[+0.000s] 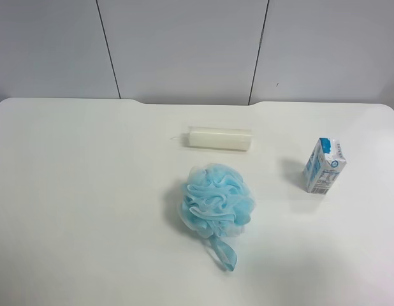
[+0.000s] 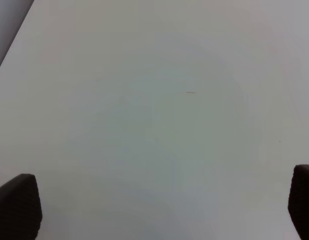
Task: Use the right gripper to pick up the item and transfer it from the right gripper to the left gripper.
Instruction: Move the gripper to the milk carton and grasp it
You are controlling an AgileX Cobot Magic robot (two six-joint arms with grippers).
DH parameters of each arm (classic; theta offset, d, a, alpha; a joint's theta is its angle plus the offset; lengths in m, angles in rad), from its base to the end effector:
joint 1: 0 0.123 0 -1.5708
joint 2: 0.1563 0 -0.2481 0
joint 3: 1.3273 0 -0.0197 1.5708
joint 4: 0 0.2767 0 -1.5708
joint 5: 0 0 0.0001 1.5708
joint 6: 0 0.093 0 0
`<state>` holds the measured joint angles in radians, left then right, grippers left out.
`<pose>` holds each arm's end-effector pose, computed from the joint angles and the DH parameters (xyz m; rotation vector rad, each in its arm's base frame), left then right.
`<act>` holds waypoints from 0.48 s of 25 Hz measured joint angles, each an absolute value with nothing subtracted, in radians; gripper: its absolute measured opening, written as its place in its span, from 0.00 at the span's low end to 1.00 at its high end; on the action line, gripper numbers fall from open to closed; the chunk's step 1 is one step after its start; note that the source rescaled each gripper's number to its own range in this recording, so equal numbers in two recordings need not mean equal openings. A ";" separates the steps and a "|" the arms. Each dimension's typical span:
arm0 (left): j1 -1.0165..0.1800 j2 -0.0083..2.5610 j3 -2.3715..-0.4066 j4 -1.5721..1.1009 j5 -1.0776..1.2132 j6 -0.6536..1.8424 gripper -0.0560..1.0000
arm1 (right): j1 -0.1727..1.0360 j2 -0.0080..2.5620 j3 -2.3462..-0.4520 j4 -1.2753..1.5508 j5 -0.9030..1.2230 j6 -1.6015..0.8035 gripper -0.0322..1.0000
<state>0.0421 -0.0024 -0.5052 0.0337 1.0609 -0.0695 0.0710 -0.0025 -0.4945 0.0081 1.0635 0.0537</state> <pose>0.0558 0.0051 0.2905 -0.1153 2.0333 0.0231 0.0571 0.0047 0.2871 -0.0181 2.0511 0.0873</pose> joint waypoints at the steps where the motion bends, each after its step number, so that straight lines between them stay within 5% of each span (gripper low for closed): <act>1: 0.042 -0.002 -0.505 0.034 1.061 -0.069 1.00 | 0.071 -0.003 -0.494 0.008 1.063 0.054 1.00; 12: 0.042 -0.002 -0.505 0.034 1.061 -0.069 1.00 | 0.071 -0.003 -0.494 0.008 1.063 0.054 1.00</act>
<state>0.0421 -0.0024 -0.5052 0.0337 1.0609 -0.0695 0.0710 -0.0025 -0.4945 0.0081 1.0635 0.0537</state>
